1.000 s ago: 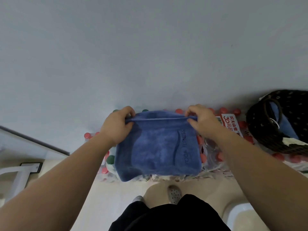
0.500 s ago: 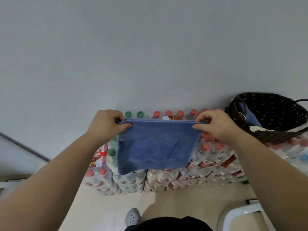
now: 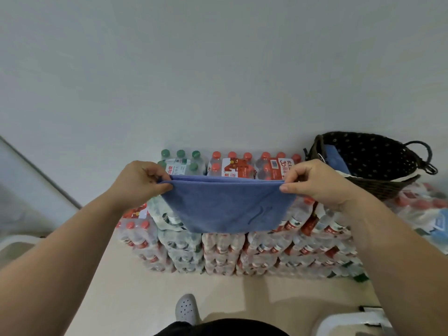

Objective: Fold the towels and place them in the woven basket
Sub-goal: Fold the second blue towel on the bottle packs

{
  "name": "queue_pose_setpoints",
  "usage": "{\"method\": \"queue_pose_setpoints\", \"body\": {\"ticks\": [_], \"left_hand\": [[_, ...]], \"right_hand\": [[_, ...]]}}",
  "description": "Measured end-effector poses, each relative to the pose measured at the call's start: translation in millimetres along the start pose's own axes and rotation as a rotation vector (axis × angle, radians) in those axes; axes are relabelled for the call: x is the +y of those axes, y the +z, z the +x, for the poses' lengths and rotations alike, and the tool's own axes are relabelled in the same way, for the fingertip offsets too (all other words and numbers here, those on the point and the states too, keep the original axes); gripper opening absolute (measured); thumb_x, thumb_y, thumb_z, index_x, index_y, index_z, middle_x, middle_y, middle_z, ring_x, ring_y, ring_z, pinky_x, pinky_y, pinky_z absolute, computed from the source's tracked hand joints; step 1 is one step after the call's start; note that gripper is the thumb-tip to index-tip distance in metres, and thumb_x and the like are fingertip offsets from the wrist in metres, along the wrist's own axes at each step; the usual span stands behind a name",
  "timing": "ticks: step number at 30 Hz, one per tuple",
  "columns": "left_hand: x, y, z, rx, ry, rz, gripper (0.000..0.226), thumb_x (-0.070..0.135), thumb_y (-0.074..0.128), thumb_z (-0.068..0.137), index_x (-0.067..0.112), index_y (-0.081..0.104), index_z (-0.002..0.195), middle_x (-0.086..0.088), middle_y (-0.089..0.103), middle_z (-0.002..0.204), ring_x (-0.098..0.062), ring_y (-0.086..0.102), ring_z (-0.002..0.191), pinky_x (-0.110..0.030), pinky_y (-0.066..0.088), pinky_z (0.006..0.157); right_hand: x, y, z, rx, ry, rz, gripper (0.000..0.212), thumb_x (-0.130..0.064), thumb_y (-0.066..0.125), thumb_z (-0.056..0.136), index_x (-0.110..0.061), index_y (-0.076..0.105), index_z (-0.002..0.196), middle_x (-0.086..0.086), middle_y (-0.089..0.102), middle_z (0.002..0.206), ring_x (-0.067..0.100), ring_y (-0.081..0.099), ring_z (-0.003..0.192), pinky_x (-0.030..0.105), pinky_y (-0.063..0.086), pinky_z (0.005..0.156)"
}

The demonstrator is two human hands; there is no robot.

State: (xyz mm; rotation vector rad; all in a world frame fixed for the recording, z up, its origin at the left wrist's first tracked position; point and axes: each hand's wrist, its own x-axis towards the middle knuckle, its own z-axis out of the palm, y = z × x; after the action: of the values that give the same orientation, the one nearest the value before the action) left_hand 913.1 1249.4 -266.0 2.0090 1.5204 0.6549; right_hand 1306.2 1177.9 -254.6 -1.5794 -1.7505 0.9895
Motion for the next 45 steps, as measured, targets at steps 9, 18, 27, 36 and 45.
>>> {"method": "queue_pose_setpoints", "body": {"ticks": [9, 18, 27, 36, 45], "left_hand": [[23.8, 18.0, -40.0, 0.1, -0.068, -0.224, 0.011, 0.0, 0.076, 0.081, 0.006, 0.074, 0.072, 0.006, 0.067, 0.06, -0.001, 0.056, 0.054, -0.011, 0.044, 0.053], [31.8, 0.7, -35.1, 0.02, -0.067, -0.294, 0.015, -0.004, 0.072, 0.083, 0.001, 0.071, 0.069, -0.02, 0.069, 0.075, -0.019, 0.06, 0.066, -0.04, 0.05, 0.069], [25.0, -7.7, -17.4, -0.067, -0.066, -0.106, 0.023, 0.007, 0.082, 0.077, 0.024, 0.068, 0.085, -0.002, 0.074, 0.073, -0.015, 0.065, 0.065, -0.027, 0.049, 0.065], [11.4, -20.1, 13.0, -0.109, -0.043, 0.336, 0.016, 0.014, 0.066, 0.086, 0.026, 0.074, 0.083, 0.008, 0.065, 0.086, -0.011, 0.058, 0.08, -0.021, 0.044, 0.066], [-35.4, -28.3, 72.0, 0.052, -0.184, 0.371, 0.015, 0.019, 0.06, 0.09, 0.028, 0.072, 0.092, 0.005, 0.062, 0.087, -0.016, 0.059, 0.07, -0.028, 0.051, 0.065]], "right_hand": [[-10.8, -20.0, -26.1, -0.071, -0.024, 0.009, 0.032, -0.002, 0.075, 0.084, -0.01, 0.055, 0.06, -0.009, 0.058, 0.063, -0.001, 0.049, 0.057, 0.011, 0.04, 0.056], [-7.6, -27.8, -28.1, 0.013, -0.008, -0.057, 0.029, -0.017, 0.081, 0.081, -0.002, 0.061, 0.066, 0.014, 0.063, 0.069, 0.013, 0.057, 0.065, 0.028, 0.05, 0.065], [-12.1, -20.1, -17.1, -0.082, 0.039, -0.359, 0.017, -0.026, 0.08, 0.083, -0.025, 0.068, 0.095, -0.004, 0.069, 0.074, 0.004, 0.063, 0.067, 0.027, 0.052, 0.071], [-19.3, 25.8, 29.7, -0.227, 0.027, -0.585, 0.016, -0.025, 0.063, 0.095, -0.035, 0.055, 0.086, -0.014, 0.056, 0.083, 0.005, 0.052, 0.075, 0.024, 0.038, 0.064], [-31.6, 60.2, 103.1, -0.039, 0.062, -0.704, 0.007, -0.027, 0.059, 0.096, -0.027, 0.059, 0.09, -0.005, 0.06, 0.092, 0.02, 0.056, 0.085, 0.032, 0.04, 0.07]]}}
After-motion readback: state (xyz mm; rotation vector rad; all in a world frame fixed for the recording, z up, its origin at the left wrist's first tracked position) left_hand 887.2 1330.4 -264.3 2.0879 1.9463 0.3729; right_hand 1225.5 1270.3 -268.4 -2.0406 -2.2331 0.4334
